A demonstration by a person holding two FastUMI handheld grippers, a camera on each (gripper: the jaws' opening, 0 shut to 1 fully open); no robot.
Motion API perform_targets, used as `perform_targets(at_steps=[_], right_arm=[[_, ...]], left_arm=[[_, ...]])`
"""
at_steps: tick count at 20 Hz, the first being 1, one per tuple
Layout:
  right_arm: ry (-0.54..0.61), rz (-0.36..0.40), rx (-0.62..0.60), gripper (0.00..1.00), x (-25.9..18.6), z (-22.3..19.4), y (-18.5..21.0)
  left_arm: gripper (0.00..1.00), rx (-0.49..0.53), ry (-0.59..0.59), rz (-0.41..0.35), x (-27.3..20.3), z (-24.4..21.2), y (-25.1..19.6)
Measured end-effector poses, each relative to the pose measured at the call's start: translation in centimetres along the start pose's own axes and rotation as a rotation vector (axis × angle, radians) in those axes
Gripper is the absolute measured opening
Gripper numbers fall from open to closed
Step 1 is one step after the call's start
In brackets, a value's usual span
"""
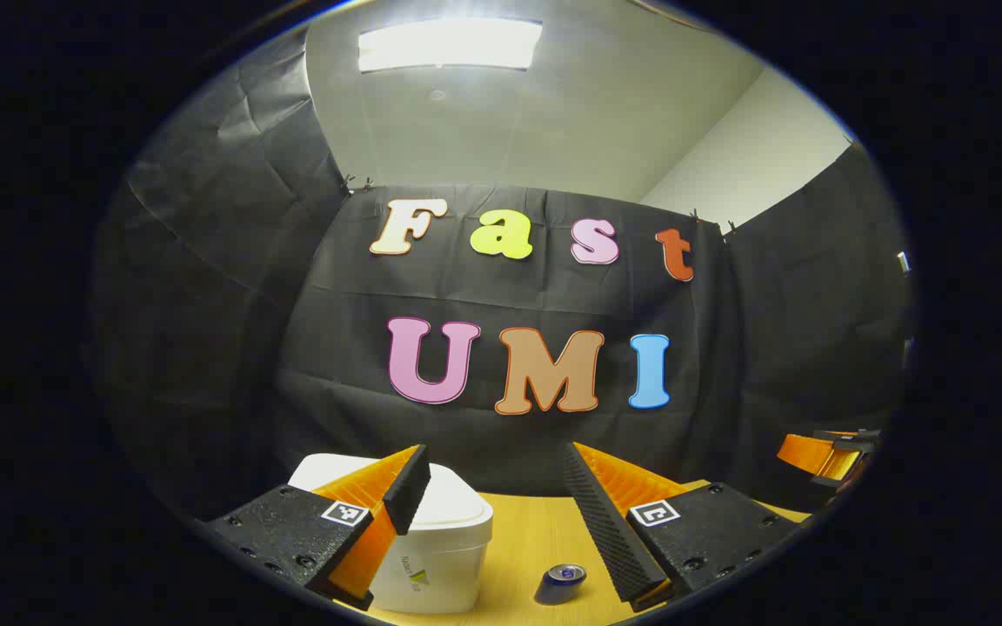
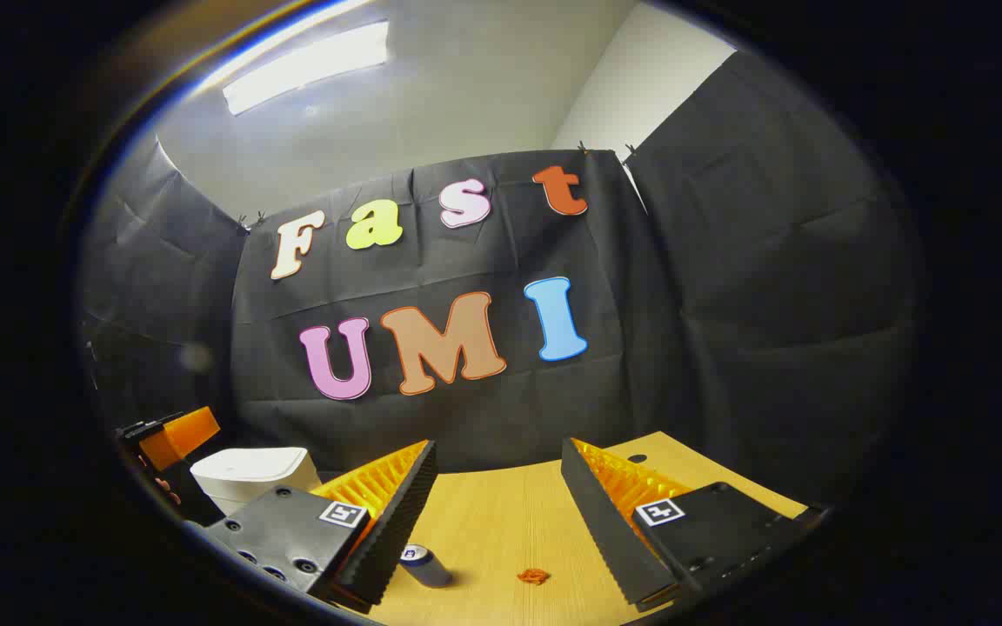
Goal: Press the lid of the desktop garbage bin to open it, pick up the crumpled paper on the desktop and throw it into the bin, then pick up the pop can on the desktop and drop it into the bin, and finally close the garbage bin lid.
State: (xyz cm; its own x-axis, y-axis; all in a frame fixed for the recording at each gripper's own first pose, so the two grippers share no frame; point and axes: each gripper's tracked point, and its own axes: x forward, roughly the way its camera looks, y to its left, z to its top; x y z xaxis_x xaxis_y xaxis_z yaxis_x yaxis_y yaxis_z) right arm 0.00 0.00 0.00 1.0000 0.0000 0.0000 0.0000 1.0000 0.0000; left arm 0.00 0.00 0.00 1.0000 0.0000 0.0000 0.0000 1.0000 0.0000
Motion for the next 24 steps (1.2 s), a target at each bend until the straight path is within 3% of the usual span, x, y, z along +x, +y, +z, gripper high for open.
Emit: perform_targets(at_steps=[24], right_arm=[[0.01,-0.031,-0.048,0.95,-2.5,-0.1,-0.4]], left_arm=[[0.93,0.002,0.075,-0.039,-1.4,-1.7,-1.1]])
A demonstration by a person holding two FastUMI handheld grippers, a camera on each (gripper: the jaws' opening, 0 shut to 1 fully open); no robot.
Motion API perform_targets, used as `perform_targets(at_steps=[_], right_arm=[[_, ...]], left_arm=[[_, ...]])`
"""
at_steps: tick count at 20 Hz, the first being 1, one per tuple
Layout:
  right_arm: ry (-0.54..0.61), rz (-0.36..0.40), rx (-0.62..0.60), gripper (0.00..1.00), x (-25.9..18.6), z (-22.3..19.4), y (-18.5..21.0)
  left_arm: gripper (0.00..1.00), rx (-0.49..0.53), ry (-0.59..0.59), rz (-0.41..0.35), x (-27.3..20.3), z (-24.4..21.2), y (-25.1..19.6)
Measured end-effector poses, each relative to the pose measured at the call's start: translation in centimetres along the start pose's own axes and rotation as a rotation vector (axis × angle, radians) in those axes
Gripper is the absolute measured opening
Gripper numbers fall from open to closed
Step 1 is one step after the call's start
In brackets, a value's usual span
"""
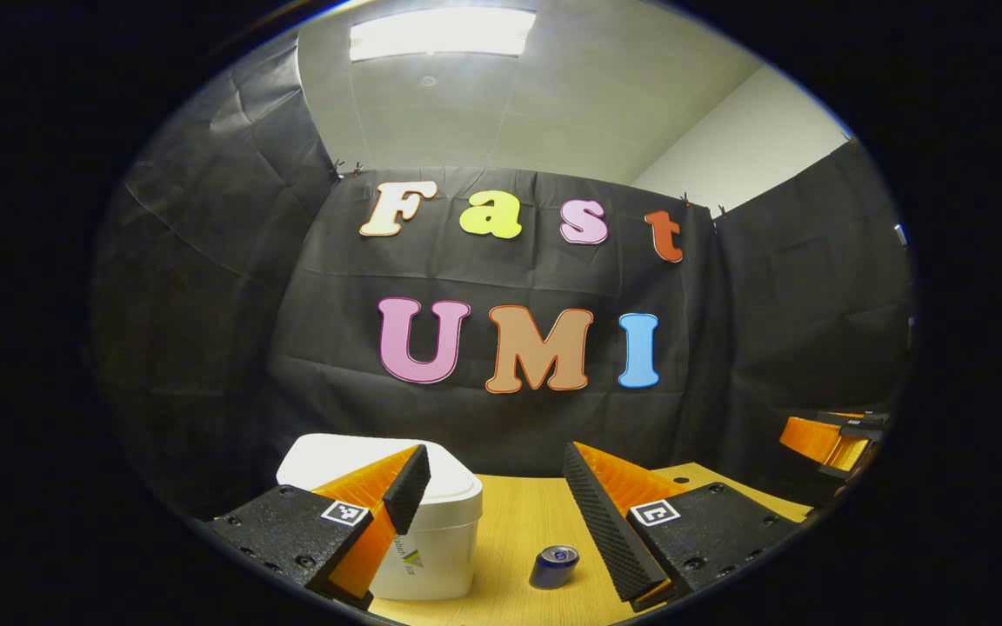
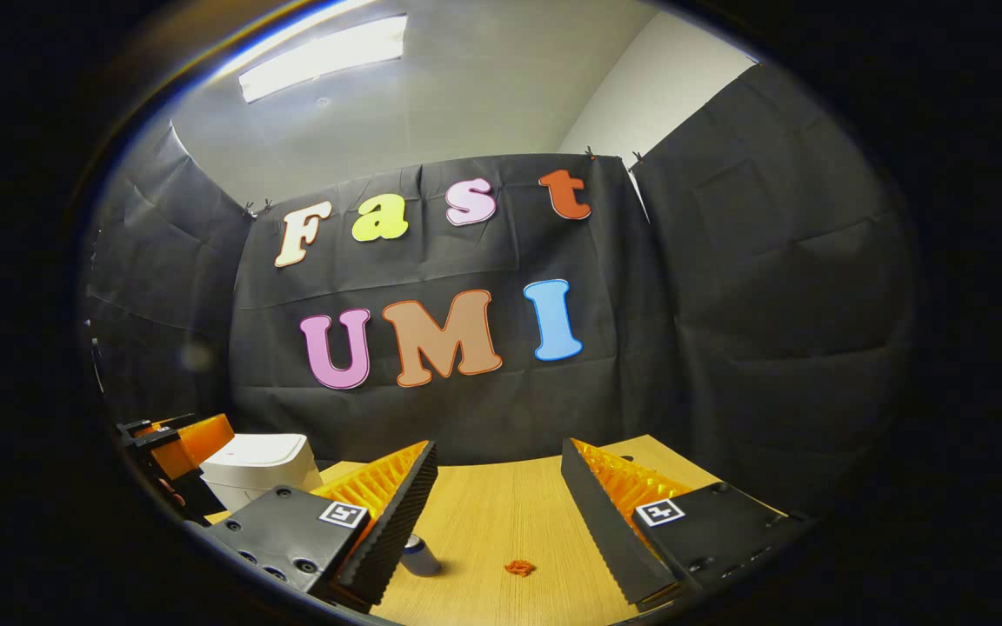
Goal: Press the lid of the desktop garbage bin to open it, pick up the crumpled paper on the desktop and throw it into the bin, then pick up the pop can on the desktop and drop it into the bin, and finally close the garbage bin lid.
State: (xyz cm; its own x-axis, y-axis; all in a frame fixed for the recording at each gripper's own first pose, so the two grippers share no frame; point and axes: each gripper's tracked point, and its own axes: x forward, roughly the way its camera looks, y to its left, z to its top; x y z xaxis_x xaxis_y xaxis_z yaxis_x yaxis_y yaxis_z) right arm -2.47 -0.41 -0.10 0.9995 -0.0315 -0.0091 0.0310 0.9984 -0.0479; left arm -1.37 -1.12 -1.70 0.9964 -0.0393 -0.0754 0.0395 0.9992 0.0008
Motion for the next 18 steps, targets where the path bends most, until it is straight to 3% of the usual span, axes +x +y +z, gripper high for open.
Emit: perform_targets(at_steps=[7,15,18], right_arm=[[-0.001,0.01,-0.011,0.95,-0.1,-0.1,0.6],[0.0,0.033,-0.012,0.95,0.2,-0.1,1.7],[-0.021,0.033,-0.03,0.95,0.3,0.3,1.8]], left_arm=[[0.93,0.011,-0.005,-0.01,-0.1,0.2,-0.1],[0.93,0.009,0.003,0.045,-0.1,0.0,1.7],[0.89,0.015,0.0,0.056,0.0,0.1,2.0]])
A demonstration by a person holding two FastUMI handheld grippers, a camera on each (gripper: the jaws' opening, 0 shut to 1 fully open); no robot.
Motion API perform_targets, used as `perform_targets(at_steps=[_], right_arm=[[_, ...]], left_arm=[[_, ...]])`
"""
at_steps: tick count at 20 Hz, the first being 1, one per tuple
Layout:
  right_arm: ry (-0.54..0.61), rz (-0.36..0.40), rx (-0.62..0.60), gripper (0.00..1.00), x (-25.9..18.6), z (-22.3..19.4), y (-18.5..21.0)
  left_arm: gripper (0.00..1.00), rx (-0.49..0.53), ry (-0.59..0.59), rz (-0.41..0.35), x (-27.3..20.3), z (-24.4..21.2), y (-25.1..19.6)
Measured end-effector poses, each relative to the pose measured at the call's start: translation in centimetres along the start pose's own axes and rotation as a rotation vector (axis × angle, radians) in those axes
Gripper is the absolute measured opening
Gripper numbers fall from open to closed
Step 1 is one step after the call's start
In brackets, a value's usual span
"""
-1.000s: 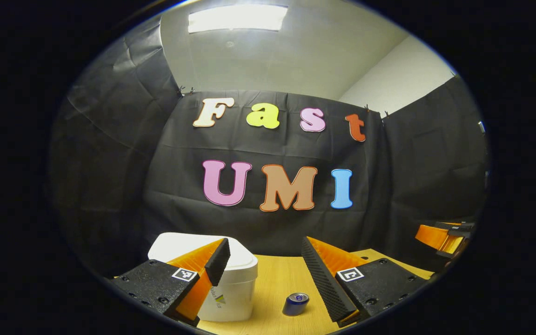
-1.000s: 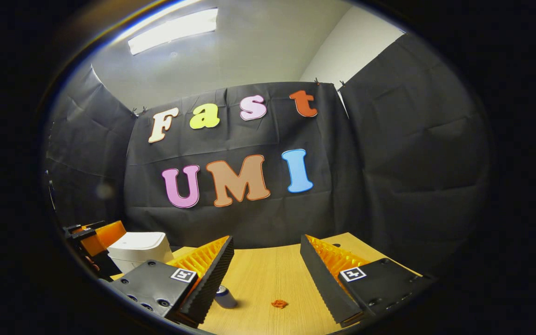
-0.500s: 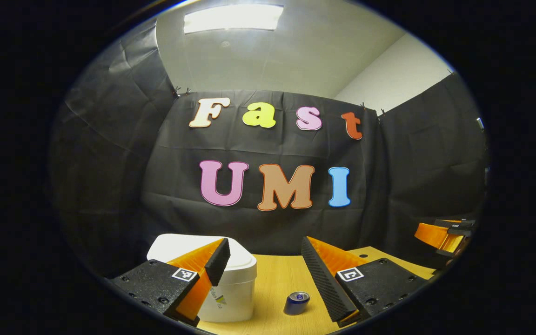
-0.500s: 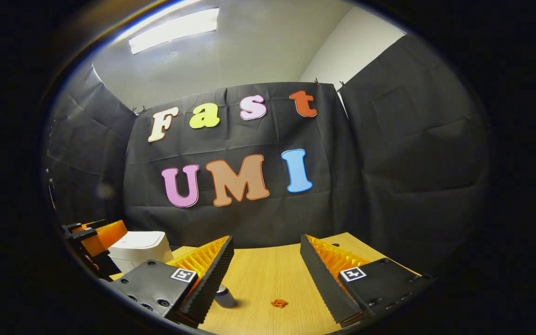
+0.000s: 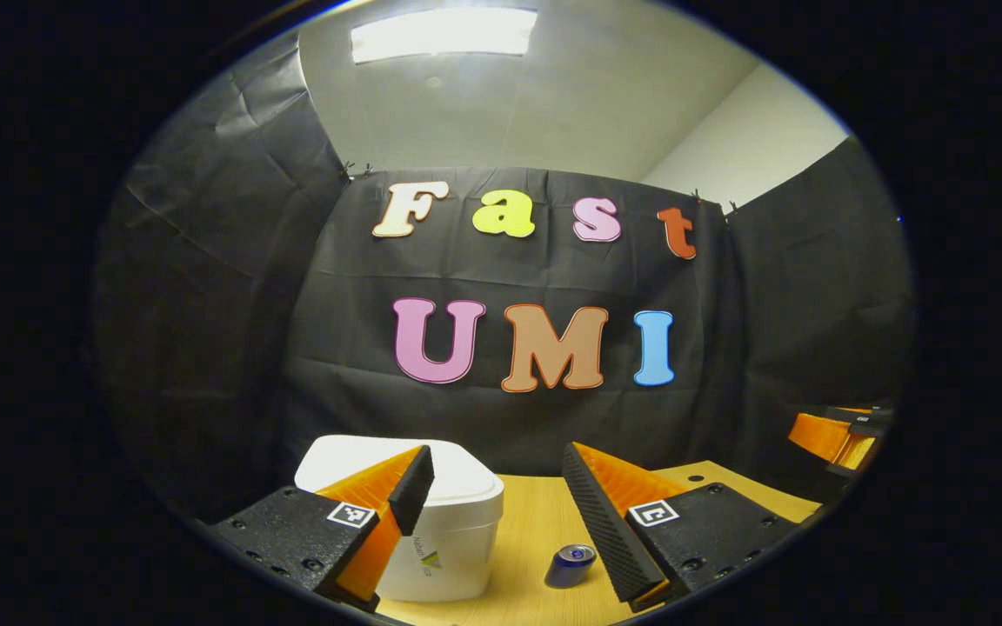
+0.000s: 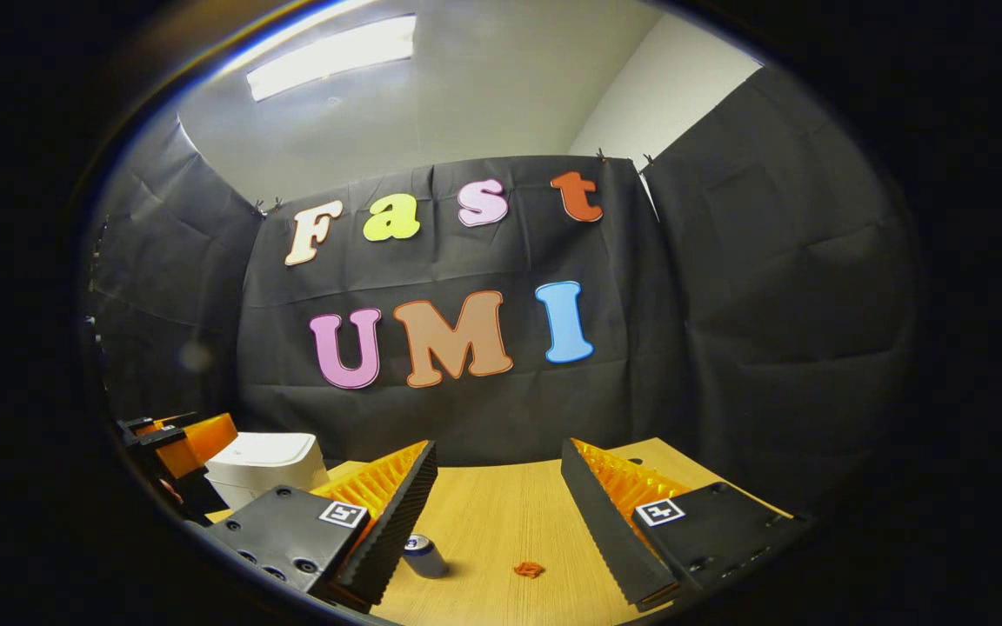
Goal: Press the lid of the desktop garbage bin to open it, pick up the crumpled paper on the desktop and throw it into the bin, then pick up the pop can on the desktop and drop it into the bin, and finally close the garbage bin lid.
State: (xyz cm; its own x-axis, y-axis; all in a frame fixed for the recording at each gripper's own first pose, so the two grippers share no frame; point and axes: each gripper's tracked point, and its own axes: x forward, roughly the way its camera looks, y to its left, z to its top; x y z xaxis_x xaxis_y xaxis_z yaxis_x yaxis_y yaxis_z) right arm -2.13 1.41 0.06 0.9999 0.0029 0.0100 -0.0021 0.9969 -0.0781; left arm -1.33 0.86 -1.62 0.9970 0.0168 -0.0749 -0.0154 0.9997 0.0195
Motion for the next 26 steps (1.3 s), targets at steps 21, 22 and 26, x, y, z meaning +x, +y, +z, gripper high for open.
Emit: perform_targets(at_steps=[21,22,26], right_arm=[[0.037,0.013,-0.092,0.95,1.1,-1.1,0.7],[0.042,0.011,-0.094,0.95,1.2,-1.3,0.6],[0.059,0.003,-0.104,0.96,1.3,-1.7,0.4]], left_arm=[[0.0,0.13,0.107,0.199,5.7,-5.0,7.9],[0.0,0.117,0.127,0.207,5.7,-5.7,8.3],[0.0,0.091,0.198,0.248,5.5,-7.9,9.8]])
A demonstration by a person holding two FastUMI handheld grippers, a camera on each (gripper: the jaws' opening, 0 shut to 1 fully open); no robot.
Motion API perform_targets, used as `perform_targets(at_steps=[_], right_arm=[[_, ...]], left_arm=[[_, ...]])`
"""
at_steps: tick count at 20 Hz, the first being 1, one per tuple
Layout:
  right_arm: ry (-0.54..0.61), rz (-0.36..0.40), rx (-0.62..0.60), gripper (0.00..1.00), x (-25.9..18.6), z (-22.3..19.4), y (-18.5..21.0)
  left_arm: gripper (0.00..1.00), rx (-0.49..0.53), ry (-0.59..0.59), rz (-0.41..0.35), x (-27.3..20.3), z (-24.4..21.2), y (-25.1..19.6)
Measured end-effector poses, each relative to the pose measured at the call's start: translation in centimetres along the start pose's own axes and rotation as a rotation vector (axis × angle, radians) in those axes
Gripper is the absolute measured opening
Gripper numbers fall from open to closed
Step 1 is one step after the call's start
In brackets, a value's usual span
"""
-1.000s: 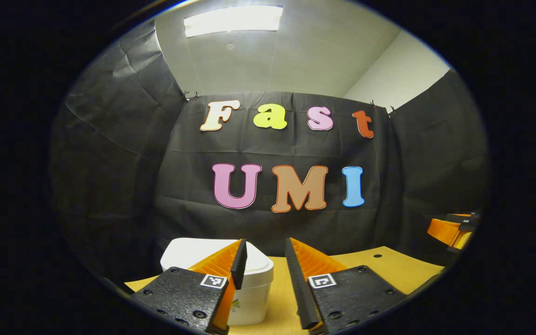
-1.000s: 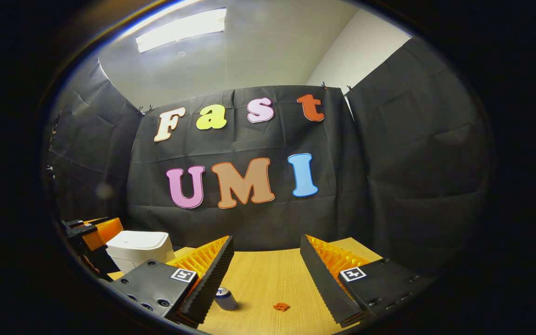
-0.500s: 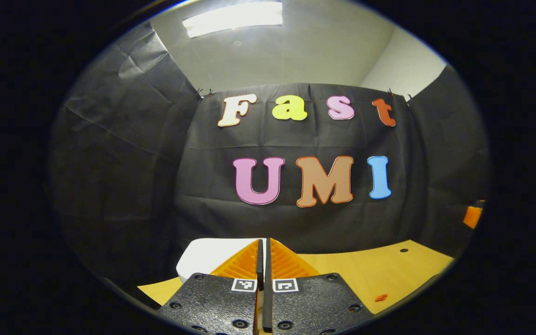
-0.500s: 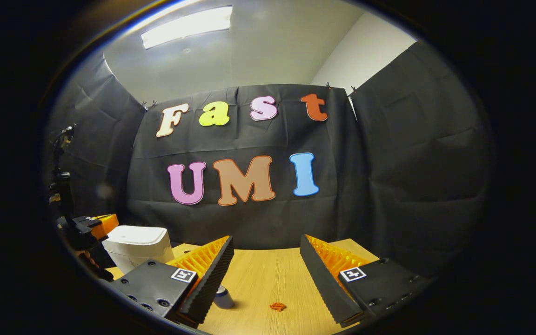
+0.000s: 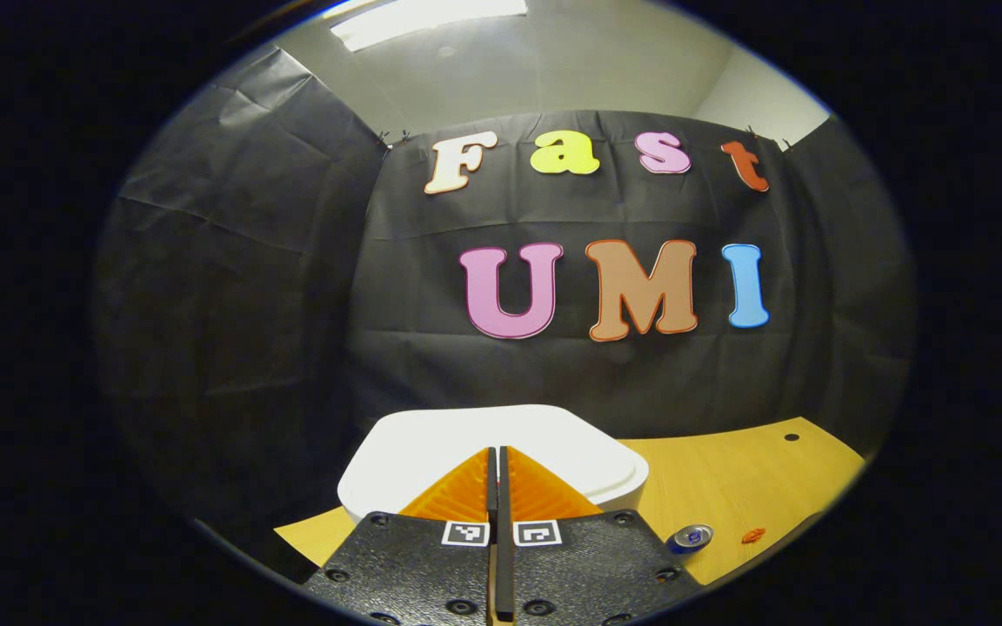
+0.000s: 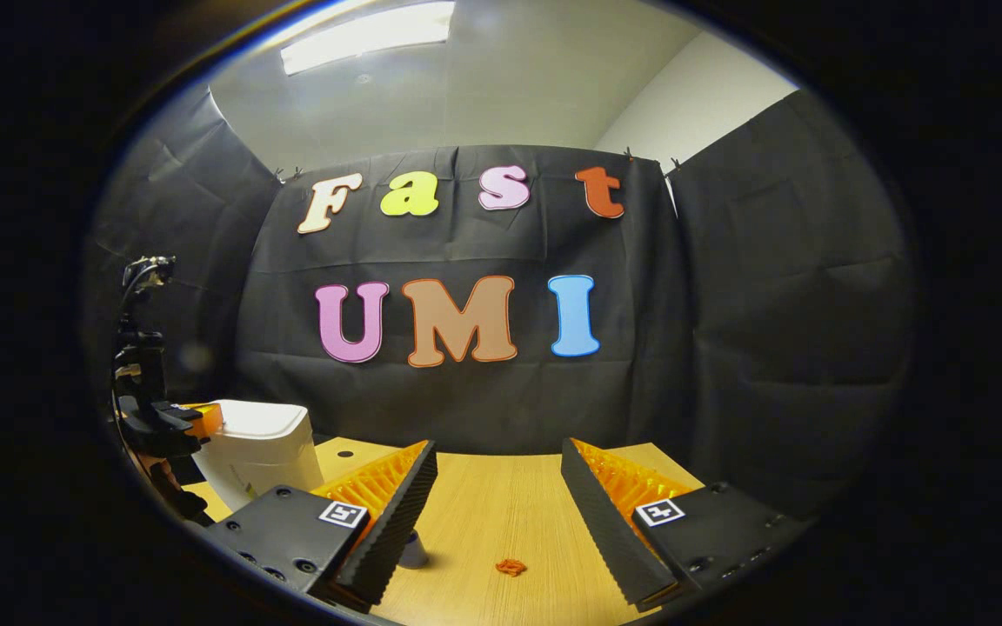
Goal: Press the lid of the desktop garbage bin to open it, pick up the crumpled paper on the desktop and throw it into the bin, then pick up the pop can on the desktop and drop it into the bin, and finally close the garbage bin lid.
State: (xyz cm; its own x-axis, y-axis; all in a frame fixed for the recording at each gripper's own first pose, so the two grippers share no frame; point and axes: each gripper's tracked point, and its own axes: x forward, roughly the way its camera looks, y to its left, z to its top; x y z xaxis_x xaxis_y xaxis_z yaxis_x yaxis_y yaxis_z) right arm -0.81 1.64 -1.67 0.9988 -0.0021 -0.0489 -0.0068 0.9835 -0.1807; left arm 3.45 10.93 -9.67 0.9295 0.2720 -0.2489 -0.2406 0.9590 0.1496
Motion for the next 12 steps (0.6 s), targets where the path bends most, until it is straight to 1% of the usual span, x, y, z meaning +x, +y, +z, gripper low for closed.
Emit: perform_targets(at_steps=[1,4,5,8,10,12], right_arm=[[0.005,-0.003,-0.001,0.96,0.1,-0.1,-0.2],[0.021,-0.005,0.006,0.95,0.3,-0.7,-0.1],[0.032,0.0,0.009,0.95,0.4,-1.1,0.1],[0.061,0.023,0.017,0.96,0.8,-1.9,0.9],[0.058,0.037,0.01,0.96,0.9,-1.8,1.4],[0.062,0.043,0.006,0.96,1.1,-2.0,1.6]], left_arm=[[0.0,0.004,-0.021,-0.007,0.0,0.4,-0.1],[0.0,0.016,0.013,-0.028,0.2,0.0,-0.5],[0.0,0.001,0.031,-0.037,0.1,-0.2,-0.4],[0.0,-0.061,0.035,-0.07,-0.1,-0.3,-0.4],[0.0,-0.064,0.021,-0.079,-0.2,0.1,-0.3],[0.0,-0.058,-0.008,-0.066,-0.2,1.3,-0.1]])
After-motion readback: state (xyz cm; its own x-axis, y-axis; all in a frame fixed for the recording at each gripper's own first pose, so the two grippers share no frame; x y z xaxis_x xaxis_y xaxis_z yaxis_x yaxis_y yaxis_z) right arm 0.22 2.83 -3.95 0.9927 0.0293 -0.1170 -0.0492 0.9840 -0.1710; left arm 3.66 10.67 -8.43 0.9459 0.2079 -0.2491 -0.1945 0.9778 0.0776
